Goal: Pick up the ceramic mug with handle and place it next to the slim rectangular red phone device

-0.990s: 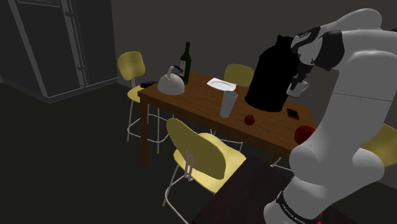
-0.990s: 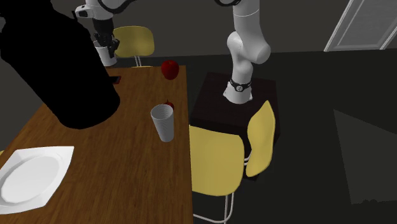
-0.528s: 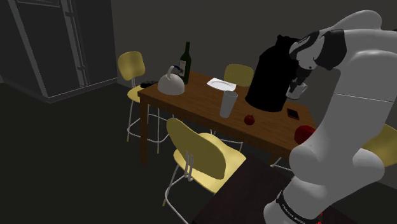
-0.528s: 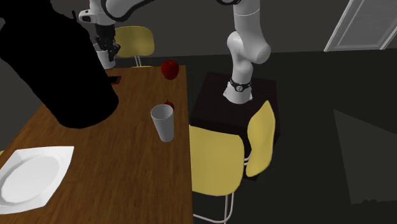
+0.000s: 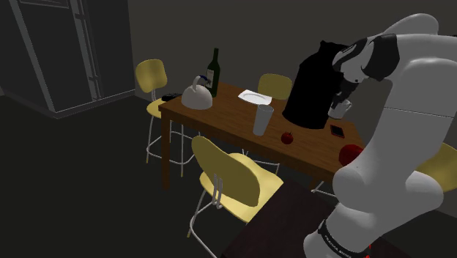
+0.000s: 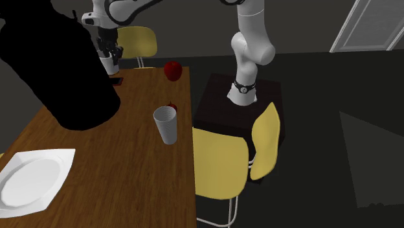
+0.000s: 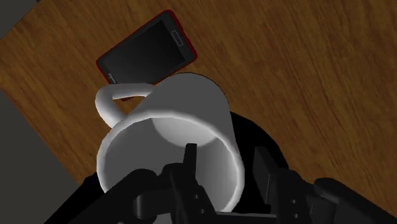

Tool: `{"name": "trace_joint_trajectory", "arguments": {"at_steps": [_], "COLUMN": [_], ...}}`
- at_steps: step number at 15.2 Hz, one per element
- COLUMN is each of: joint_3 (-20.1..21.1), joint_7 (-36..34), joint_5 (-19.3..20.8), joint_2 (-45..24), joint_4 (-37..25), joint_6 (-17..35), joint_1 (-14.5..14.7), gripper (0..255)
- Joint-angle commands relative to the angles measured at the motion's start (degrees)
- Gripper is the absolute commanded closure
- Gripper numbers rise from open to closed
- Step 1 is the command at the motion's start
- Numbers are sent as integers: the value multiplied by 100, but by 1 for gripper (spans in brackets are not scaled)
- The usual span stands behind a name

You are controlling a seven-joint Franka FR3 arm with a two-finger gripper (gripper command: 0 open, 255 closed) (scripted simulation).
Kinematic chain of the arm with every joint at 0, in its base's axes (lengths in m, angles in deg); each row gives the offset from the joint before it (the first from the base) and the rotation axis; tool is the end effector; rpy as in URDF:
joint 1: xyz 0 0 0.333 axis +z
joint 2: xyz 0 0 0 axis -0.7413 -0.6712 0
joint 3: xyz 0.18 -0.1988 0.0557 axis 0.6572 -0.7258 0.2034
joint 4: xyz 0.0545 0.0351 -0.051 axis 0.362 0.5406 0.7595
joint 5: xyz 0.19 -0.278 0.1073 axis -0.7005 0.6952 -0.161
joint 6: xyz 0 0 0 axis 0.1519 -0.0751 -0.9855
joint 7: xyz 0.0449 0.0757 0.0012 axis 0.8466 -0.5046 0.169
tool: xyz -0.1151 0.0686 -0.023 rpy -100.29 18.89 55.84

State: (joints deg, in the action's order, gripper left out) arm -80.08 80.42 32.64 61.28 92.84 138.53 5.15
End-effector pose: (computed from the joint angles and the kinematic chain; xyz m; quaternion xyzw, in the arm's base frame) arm 0.2237 -0.5754 0.4122 0.9856 -0.1229 0.0541 0.1029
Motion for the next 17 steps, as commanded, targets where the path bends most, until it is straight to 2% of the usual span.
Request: {"name": "trace_joint_trajectory", "arguments": {"at_steps": [1, 4, 6, 8, 9, 10, 12, 17], "joint_3": [49, 193, 312, 485, 625, 706, 661, 602], "joint_7": [581, 2263, 3320, 4304, 4736, 4812, 4860, 4923], "joint_5": [-44, -155, -221, -293, -371, -405, -333, -248], "joint_2": [-60, -467, -963, -1746, -2442, -2773, -2481, -2127], "joint_4": [-274, -1406, -2507, -4120, -5512, -6170, -5462, -4376], "joint_6": [-348, -1520, -2409, -3477, -4253, -4582, -4189, -3485], "joint_1": [-160, -717, -1142, -1678, -2085, -2272, -2101, -1859], "gripper": [0, 0, 0, 0, 0, 0, 0, 0]}}
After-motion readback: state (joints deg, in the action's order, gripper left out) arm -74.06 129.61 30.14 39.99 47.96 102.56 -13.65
